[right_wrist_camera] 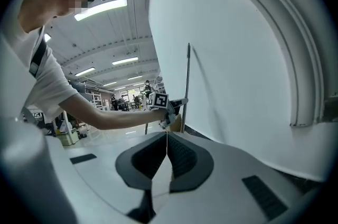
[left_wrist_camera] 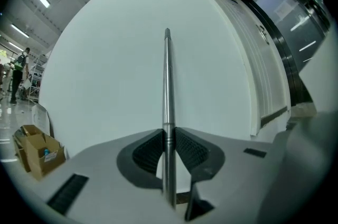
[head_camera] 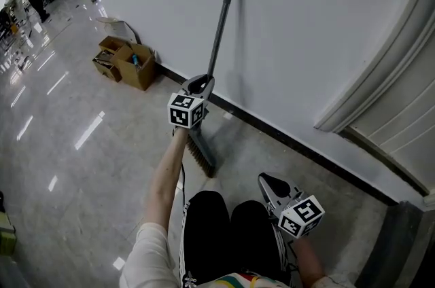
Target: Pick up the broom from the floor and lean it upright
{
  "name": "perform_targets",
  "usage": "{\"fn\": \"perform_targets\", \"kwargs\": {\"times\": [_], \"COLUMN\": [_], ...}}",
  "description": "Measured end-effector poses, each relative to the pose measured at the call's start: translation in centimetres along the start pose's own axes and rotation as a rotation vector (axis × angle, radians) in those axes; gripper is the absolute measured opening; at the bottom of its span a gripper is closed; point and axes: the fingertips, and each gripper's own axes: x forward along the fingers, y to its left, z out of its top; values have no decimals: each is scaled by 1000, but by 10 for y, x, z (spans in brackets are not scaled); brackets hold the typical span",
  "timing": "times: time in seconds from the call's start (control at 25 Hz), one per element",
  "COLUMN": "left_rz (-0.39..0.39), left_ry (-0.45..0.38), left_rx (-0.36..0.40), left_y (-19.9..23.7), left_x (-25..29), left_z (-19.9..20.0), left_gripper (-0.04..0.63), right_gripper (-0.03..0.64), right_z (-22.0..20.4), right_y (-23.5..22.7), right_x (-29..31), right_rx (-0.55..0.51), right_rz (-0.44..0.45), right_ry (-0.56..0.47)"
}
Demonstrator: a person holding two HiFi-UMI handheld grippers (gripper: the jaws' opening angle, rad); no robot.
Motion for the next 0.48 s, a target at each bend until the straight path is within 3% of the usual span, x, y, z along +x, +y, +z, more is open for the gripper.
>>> {"fn": "perform_targets", "kwargs": {"times": [0.32,0.44,0.48], "left_rz": [36,37,39], "left_ry": [2,-64,-98], "left_rx": [11,-19,-25], "left_y": [-5,-6,-6], "left_x": [13,10,8], "left_z": [-2,9,17], "left_gripper": [118,125,154], "right_gripper": [14,14,14], "right_z": [13,12,13], "right_y": [-3,-7,-9], "right_x": [-7,-8,-8], "right_rx": [48,72,83], "right_rz": [-12,-5,2], "right_ry": [-48,-50,-56]}}
